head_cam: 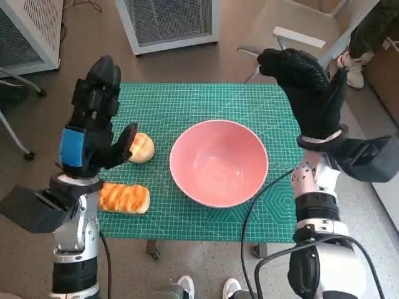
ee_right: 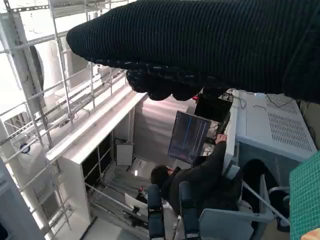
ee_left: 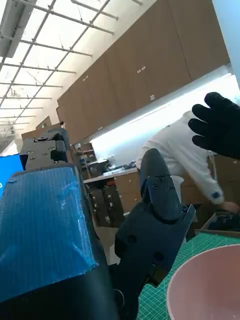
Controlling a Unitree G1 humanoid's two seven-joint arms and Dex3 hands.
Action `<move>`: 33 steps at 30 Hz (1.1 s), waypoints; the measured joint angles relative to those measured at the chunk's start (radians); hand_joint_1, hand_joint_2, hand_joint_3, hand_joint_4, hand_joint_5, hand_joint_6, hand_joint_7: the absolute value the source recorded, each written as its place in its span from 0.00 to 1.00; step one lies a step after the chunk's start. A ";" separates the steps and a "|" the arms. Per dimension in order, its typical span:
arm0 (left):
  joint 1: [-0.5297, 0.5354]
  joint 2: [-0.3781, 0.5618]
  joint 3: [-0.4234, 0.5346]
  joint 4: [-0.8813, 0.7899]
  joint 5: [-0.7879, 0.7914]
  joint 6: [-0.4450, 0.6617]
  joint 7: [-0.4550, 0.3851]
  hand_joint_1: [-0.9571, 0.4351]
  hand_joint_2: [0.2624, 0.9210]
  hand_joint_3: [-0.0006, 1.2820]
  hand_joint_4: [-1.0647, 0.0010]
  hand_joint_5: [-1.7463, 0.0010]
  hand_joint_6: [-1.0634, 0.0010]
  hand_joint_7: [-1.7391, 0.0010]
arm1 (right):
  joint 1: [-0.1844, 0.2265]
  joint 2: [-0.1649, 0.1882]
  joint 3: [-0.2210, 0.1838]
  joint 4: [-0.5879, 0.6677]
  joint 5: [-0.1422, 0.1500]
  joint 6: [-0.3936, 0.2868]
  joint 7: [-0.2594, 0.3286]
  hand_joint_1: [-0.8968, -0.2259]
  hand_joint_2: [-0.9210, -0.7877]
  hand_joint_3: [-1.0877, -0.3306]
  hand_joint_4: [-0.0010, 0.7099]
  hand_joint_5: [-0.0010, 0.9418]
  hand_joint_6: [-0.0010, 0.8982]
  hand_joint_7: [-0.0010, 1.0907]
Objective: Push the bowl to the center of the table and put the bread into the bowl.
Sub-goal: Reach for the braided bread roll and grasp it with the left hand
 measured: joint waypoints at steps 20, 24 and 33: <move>-0.004 0.000 0.003 0.011 -0.001 0.000 -0.009 0.42 0.75 0.47 1.00 1.00 1.00 0.76 | 0.000 0.000 0.000 0.000 0.000 0.000 0.000 0.46 0.00 0.61 0.23 0.00 0.28 0.08; -0.005 0.000 0.003 0.012 -0.001 -0.001 -0.010 0.42 0.75 0.47 1.00 1.00 1.00 0.76 | 0.000 0.000 0.000 0.000 0.000 0.000 0.000 0.46 0.00 0.61 0.23 0.00 0.28 0.08; -0.005 0.002 0.005 0.009 -0.003 0.000 -0.012 0.42 0.75 0.46 1.00 1.00 1.00 0.76 | 0.000 0.002 0.001 0.000 0.000 -0.005 0.000 0.46 0.00 0.61 0.23 0.00 0.28 0.08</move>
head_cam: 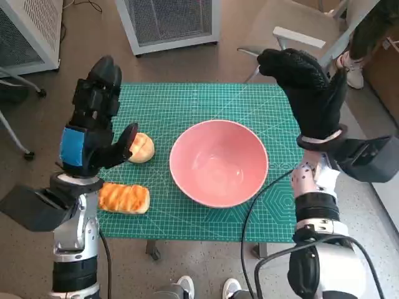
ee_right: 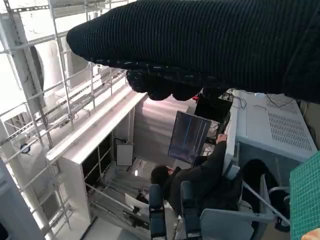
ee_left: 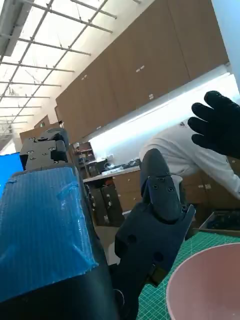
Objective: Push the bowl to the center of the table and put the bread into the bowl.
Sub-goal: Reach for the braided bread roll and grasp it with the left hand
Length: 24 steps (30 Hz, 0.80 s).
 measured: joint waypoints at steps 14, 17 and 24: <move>0.013 0.039 0.011 -0.078 0.019 0.012 0.008 0.44 0.74 0.46 0.99 1.00 1.00 0.75 | 0.002 0.001 0.000 -0.004 0.002 -0.003 0.001 0.47 0.00 0.61 0.22 0.00 0.27 0.09; 0.028 0.061 0.012 -0.108 0.066 0.013 0.017 0.46 0.72 0.46 0.98 0.99 1.00 0.76 | 0.003 0.002 0.000 -0.004 0.002 -0.003 0.001 0.47 0.00 0.61 0.22 0.00 0.27 0.09; 0.084 0.164 0.021 -0.214 0.234 0.078 0.033 0.47 0.64 0.42 1.00 1.00 1.00 0.78 | 0.006 -0.001 -0.001 -0.005 0.002 -0.005 0.001 0.47 0.00 0.61 0.23 0.00 0.27 0.10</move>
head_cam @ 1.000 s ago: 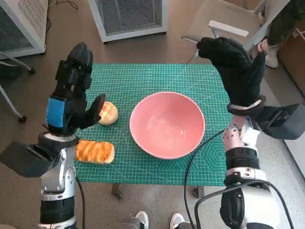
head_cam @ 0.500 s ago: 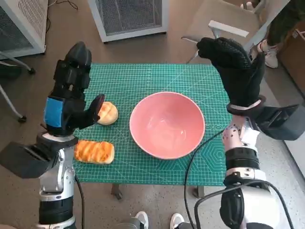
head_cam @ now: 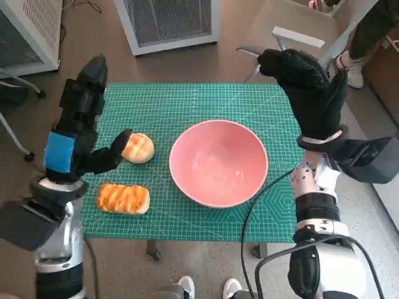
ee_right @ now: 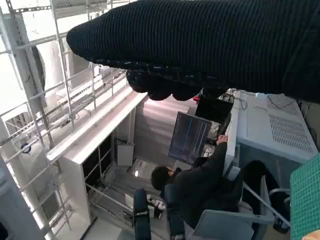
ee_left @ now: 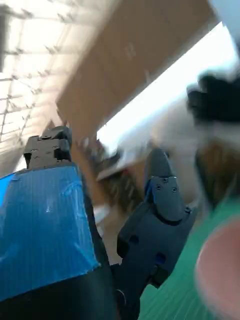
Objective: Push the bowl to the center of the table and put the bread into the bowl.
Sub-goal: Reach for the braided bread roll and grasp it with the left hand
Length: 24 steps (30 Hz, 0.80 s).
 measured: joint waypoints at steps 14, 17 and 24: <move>0.082 0.073 0.010 -0.185 0.157 0.206 0.006 0.52 0.64 0.28 0.99 1.00 1.00 0.78 | 0.001 0.005 0.001 0.000 0.000 0.000 0.000 0.46 0.00 0.60 0.23 0.00 0.27 0.10; 0.114 0.096 0.009 -0.231 0.199 0.261 -0.010 0.52 0.65 0.22 0.98 1.00 1.00 0.76 | 0.001 0.005 0.000 0.000 0.001 0.000 0.000 0.46 0.00 0.60 0.22 0.00 0.26 0.10; 0.164 0.122 0.008 -0.289 0.246 0.348 -0.041 0.52 0.69 0.16 0.97 0.99 1.00 0.73 | 0.001 0.006 0.000 0.000 0.016 0.005 0.000 0.46 0.00 0.60 0.22 0.00 0.26 0.11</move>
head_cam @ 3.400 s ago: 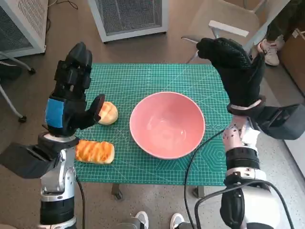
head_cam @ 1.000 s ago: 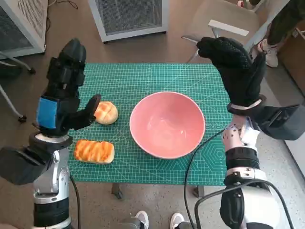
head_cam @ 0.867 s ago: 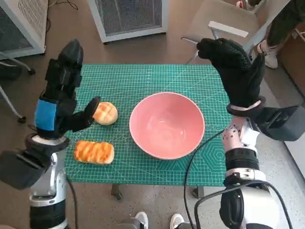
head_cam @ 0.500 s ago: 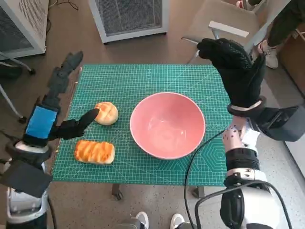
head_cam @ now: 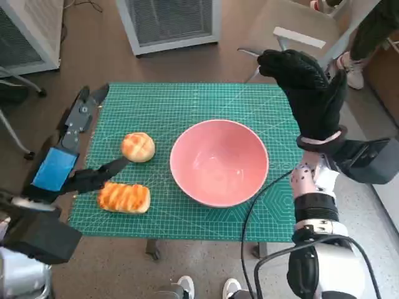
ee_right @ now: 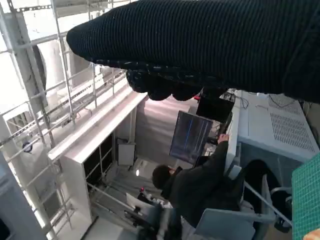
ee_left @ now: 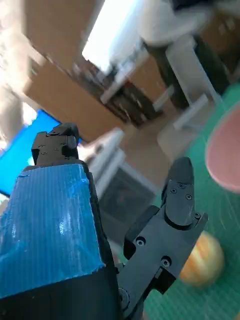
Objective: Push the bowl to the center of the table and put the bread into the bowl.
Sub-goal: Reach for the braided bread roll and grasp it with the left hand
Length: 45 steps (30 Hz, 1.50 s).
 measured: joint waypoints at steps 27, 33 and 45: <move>0.071 0.041 0.000 -0.048 0.015 0.124 -0.076 0.55 0.80 0.02 0.96 1.00 0.88 0.86 | 0.003 0.007 0.001 -0.003 0.007 0.032 0.002 0.45 0.00 0.62 0.22 0.00 0.24 0.13; 0.071 0.051 -0.008 -0.064 0.021 0.151 -0.085 0.56 0.80 0.01 0.96 1.00 0.85 0.89 | 0.003 0.006 -0.001 -0.003 0.008 0.036 0.008 0.44 0.00 0.62 0.23 0.00 0.25 0.13; 0.071 0.058 -0.025 -0.067 0.030 0.187 -0.096 0.57 0.80 0.01 0.96 1.00 0.84 0.91 | 0.003 0.001 -0.004 -0.002 0.012 0.036 0.018 0.44 0.00 0.63 0.23 0.00 0.24 0.14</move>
